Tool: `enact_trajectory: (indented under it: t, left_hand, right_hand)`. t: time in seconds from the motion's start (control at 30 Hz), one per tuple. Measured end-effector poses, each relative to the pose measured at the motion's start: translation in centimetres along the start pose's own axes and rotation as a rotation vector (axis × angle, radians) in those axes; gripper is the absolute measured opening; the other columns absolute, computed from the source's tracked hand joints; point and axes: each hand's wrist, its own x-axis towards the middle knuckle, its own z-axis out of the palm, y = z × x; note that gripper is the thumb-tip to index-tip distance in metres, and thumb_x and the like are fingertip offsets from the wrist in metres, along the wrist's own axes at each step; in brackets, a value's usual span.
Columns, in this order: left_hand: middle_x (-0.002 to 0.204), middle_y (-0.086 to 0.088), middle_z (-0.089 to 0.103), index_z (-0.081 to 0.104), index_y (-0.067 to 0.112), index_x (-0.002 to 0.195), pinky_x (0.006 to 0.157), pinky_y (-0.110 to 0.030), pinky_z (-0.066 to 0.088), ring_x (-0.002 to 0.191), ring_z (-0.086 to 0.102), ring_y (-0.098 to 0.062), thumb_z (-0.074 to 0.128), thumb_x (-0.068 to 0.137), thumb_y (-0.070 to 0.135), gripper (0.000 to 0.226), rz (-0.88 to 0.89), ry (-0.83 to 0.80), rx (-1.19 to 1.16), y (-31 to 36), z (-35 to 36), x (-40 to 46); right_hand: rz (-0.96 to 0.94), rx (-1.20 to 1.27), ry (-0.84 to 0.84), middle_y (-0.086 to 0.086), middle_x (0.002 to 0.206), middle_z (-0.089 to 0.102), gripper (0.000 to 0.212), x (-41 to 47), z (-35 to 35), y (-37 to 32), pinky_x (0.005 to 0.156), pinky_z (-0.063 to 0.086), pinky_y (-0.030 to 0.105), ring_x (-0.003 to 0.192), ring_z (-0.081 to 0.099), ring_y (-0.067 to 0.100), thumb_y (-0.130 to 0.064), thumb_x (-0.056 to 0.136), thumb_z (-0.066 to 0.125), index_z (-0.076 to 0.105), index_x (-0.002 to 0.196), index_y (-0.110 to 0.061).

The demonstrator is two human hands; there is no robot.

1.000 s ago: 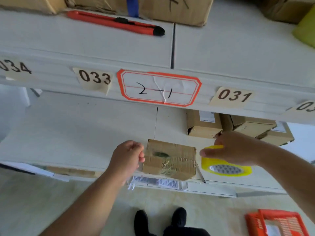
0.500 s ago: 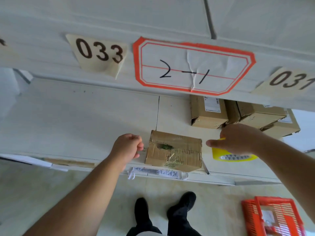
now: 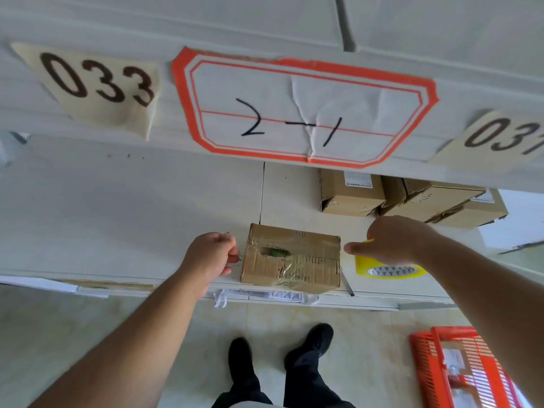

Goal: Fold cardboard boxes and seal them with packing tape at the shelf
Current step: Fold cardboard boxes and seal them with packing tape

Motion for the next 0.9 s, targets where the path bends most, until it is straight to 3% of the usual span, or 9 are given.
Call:
enact_trajectory:
  t: [0.33,0.5,0.73,0.9]
  left_hand:
    - [0.093,-0.008,0.077,0.069,0.007,0.097,0.07,-0.037,0.059,0.088,0.076,-0.022,0.056,0.106,0.024,0.023,-0.025,-0.011,0.018,-0.4,0.3,0.5]
    - [0.093,-0.008,0.076,0.069,0.007,0.099,0.071,-0.036,0.059,0.089,0.076,-0.022,0.054,0.106,0.022,0.022,-0.045,-0.013,0.029,-0.4,0.8,0.7]
    - [0.095,-0.007,0.076,0.069,0.011,0.098,0.066,-0.032,0.054,0.088,0.075,-0.021,0.055,0.105,0.024,0.021,-0.088,-0.025,0.046,-1.3,1.7,1.4]
    - [0.091,-0.006,0.073,0.07,0.015,0.096,0.075,-0.041,0.058,0.086,0.071,-0.024,0.051,0.105,0.028,0.024,-0.037,-0.02,0.143,-2.0,2.9,1.3]
  right_hand:
    - [0.017,0.057,-0.053,0.0,0.073,0.067,0.077,1.1,1.7,0.0,0.067,0.047,0.032,0.073,0.066,0.017,-0.089,0.085,0.042,0.059,0.065,-0.016]
    - [0.041,0.08,-0.075,-0.005,0.084,0.067,0.075,1.7,2.7,0.0,0.078,0.051,0.035,0.083,0.064,0.015,-0.089,0.084,0.041,0.067,0.077,-0.019]
    - [0.069,0.084,-0.1,-0.008,0.091,0.066,0.071,2.2,4.5,-0.5,0.081,0.05,0.036,0.089,0.062,0.014,-0.09,0.083,0.041,0.064,0.088,-0.024]
    - [0.073,0.111,-0.097,-0.006,0.083,0.065,0.07,2.0,4.8,-0.6,0.077,0.05,0.035,0.083,0.061,0.014,-0.088,0.086,0.042,0.063,0.078,-0.022]
